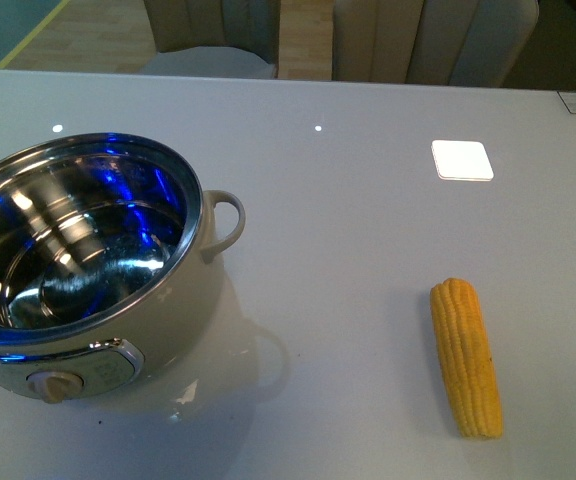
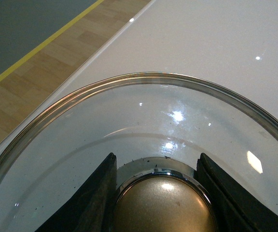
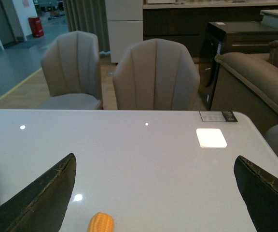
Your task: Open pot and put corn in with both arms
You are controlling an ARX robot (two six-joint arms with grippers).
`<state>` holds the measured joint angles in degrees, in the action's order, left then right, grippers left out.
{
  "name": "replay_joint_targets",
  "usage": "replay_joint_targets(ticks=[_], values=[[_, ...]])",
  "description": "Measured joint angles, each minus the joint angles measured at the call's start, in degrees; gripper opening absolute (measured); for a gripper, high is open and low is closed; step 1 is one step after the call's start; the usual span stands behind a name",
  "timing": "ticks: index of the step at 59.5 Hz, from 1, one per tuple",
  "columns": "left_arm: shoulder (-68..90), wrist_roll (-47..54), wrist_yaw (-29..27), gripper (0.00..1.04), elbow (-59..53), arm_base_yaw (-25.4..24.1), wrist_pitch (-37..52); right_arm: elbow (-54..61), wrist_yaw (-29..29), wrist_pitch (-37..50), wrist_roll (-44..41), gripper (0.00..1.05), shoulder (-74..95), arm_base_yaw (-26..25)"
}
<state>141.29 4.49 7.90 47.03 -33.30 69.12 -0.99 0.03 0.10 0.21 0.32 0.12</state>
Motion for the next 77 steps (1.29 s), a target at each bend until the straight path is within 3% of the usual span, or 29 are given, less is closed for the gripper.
replay_joint_targets(ticks=[49,68,77], values=[[7.32,0.48,1.81,0.44,3.23,-0.31,2.64,-0.02,0.0,0.0,0.0,0.96,0.0,0.0],[4.28,0.2,2.21,0.96,2.6,-0.17,1.95,-0.02,0.0,0.0,0.0,0.96,0.0,0.0],[-1.03,-0.9,1.95,0.98,1.4,-0.17,0.28,-0.02,0.0,0.0,0.0,0.96,0.0,0.0]])
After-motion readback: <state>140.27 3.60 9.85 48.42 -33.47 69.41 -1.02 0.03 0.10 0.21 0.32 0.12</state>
